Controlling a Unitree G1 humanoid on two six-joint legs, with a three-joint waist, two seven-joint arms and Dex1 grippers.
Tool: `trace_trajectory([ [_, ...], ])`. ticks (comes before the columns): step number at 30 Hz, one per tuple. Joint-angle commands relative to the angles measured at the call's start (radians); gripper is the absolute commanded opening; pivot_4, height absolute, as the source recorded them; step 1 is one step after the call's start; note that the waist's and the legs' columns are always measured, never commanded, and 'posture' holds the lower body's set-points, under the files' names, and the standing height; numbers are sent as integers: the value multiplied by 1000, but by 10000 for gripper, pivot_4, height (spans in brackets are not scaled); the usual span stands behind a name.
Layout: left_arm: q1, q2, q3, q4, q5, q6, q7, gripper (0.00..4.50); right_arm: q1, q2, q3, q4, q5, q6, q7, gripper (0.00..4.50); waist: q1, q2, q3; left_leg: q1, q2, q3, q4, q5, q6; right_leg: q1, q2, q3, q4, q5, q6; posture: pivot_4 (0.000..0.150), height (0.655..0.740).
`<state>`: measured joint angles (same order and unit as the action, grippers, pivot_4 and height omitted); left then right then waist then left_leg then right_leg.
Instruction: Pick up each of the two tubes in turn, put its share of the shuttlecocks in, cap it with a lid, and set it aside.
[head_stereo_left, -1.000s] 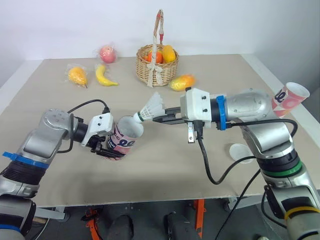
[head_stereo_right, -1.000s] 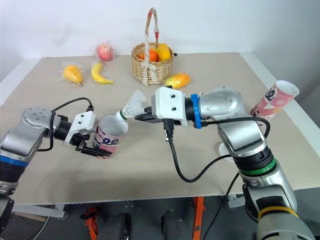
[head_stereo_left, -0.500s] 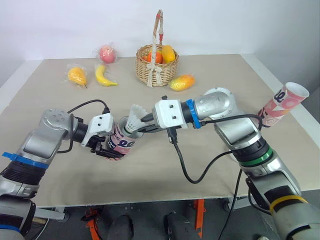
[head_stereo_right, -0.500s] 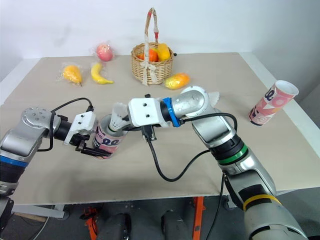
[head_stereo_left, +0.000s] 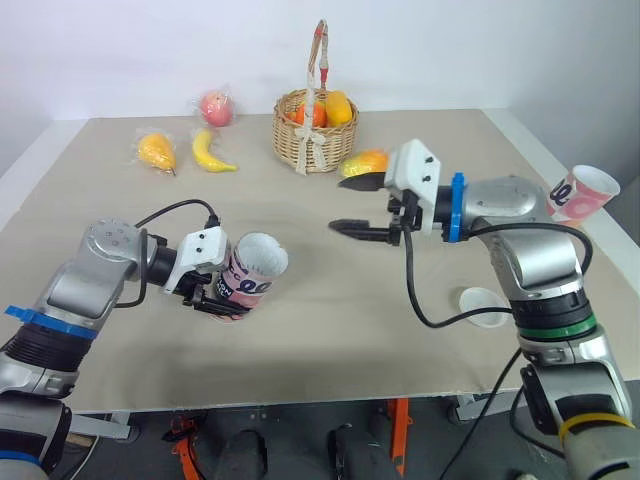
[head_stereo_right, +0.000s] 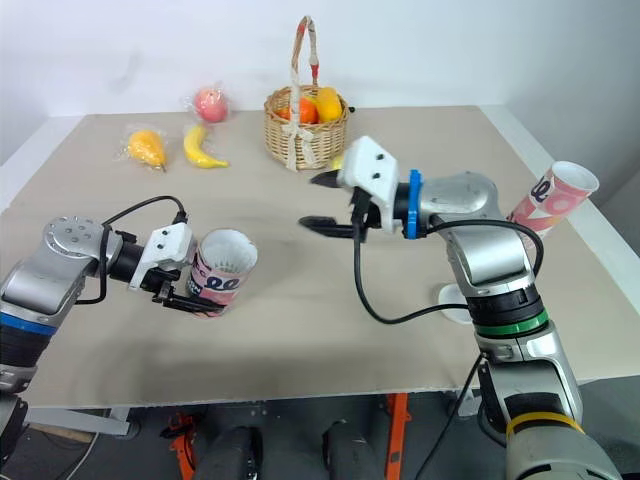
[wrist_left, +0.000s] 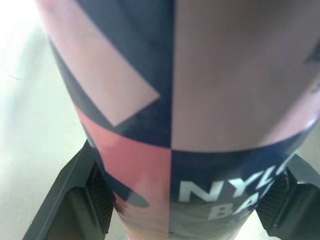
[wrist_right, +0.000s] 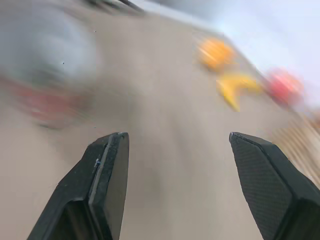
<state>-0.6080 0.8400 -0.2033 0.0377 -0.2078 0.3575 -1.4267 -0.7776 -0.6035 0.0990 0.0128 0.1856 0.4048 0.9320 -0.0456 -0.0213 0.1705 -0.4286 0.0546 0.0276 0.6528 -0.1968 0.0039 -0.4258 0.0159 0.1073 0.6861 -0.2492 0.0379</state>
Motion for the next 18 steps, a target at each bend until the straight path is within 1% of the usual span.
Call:
trace_trajectory([
  [1,15,7,8,-17,-9,10,3,32073,40,9,-77,102,-86,36,-218,34515,0,0,0,0,0,0,0,0,0,0,0,0,0,0,0,1500,7400],
  [5,34,13,15,-41,-15,19,10,32073,51,41,-176,259,-108,25,-417,34515,-1,0,0,0,-1,0,-1,0,0,-1,0,2,0,0,1,1500,7400],
  [8,44,14,19,-56,-17,27,14,32073,21,53,-218,339,-107,2,-490,34515,-2,0,0,0,-3,0,-2,0,0,0,-1,3,0,0,1,1500,7400],
  [12,52,14,25,-65,-11,28,28,32073,-22,48,-202,449,-137,-47,-519,34515,-4,0,0,0,-3,1,-2,0,0,0,-2,3,0,0,1,1500,7400],
  [18,57,13,25,-68,-14,26,36,32073,-121,79,-150,707,-185,-169,-512,34515,-8,0,0,1,-3,1,-2,0,0,0,-2,3,-1,0,3,1500,7400],
])
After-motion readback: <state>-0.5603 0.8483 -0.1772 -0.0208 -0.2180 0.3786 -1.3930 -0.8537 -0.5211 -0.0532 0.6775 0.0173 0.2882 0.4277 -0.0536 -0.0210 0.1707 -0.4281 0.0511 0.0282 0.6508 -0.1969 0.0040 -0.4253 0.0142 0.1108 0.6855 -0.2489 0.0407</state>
